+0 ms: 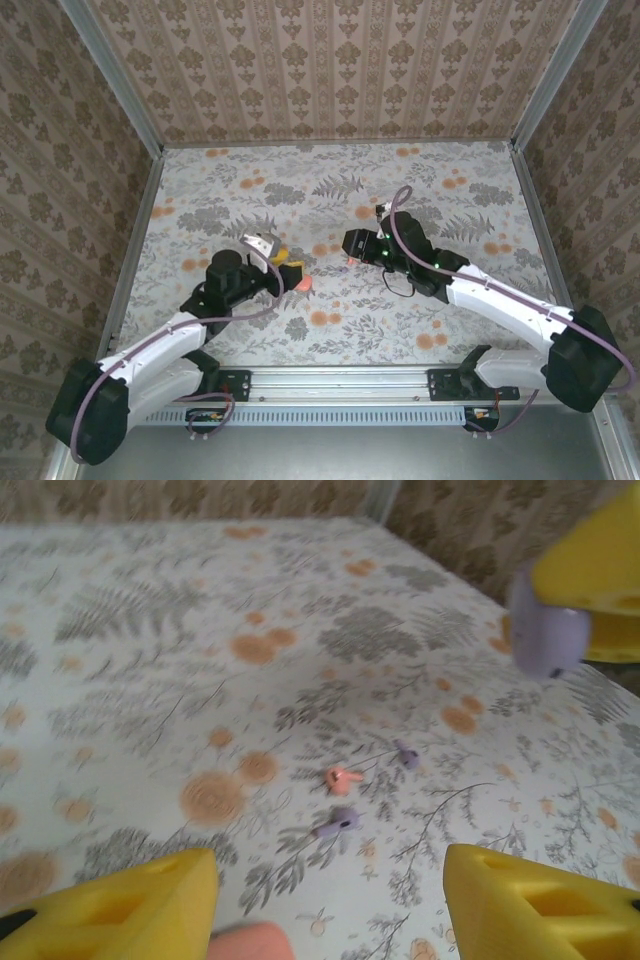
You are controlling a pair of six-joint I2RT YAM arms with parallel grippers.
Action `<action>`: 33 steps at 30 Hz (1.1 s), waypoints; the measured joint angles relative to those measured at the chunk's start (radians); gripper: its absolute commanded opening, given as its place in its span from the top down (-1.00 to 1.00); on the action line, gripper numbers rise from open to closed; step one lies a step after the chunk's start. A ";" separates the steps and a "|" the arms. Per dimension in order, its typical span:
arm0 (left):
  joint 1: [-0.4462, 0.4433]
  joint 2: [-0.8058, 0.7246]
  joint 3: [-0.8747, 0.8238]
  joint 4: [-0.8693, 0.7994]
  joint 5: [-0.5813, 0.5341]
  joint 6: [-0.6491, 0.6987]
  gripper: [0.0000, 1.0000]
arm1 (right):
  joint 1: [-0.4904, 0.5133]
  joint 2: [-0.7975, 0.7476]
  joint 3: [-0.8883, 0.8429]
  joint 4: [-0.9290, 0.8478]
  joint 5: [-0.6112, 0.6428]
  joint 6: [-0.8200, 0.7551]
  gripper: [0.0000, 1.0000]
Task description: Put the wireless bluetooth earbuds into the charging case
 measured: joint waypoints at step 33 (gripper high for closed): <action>-0.211 0.096 0.033 0.380 -0.118 0.192 -0.01 | 0.072 0.018 -0.082 0.423 -0.201 0.034 0.15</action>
